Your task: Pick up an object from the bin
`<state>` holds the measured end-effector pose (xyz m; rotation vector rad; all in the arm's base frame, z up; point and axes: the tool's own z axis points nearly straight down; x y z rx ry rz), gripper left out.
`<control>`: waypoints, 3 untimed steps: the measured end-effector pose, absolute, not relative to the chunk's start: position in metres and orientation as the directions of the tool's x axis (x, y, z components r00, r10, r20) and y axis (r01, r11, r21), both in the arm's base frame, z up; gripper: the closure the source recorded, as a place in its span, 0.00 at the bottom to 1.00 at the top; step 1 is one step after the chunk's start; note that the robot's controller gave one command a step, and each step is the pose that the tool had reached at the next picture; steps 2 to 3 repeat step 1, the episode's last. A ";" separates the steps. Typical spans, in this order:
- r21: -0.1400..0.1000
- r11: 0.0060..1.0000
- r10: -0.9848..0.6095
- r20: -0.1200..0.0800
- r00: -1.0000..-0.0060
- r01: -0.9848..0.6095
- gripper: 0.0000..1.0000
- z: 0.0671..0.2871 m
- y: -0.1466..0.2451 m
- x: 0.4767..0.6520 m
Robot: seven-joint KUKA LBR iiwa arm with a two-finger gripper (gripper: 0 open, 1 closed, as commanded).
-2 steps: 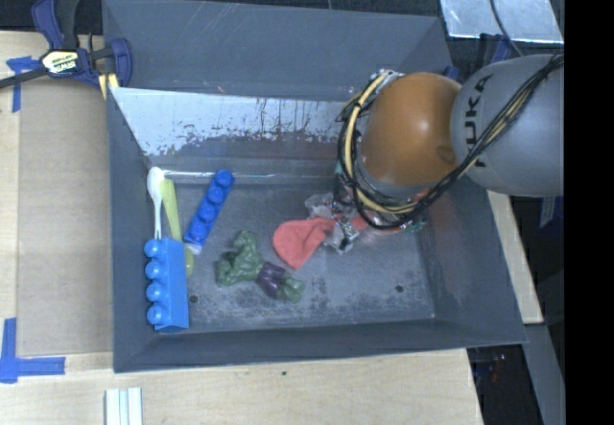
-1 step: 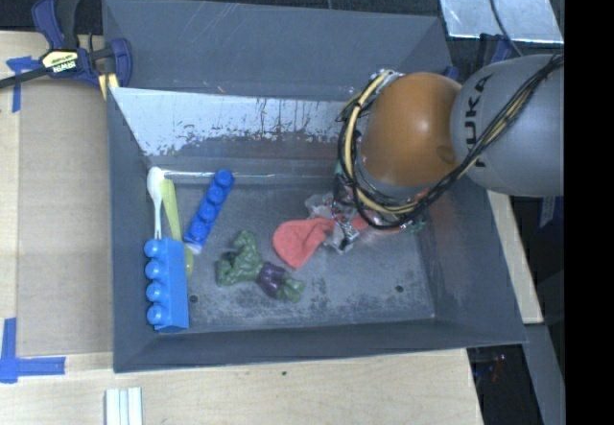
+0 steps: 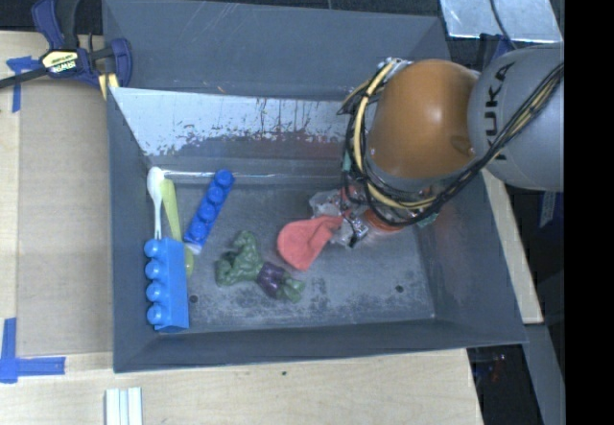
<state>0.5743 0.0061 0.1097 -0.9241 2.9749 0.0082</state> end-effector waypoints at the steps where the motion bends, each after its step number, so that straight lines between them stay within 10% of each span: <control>1: -0.002 0.821 -0.571 -0.027 -0.821 -0.571 1.00 0.183 0.007 0.571; 3: -0.002 0.821 -0.571 -0.027 -0.821 -0.571 1.00 0.183 0.007 0.571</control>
Offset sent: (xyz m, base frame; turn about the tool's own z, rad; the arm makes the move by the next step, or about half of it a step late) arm -0.0118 -0.0058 0.1820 0.0062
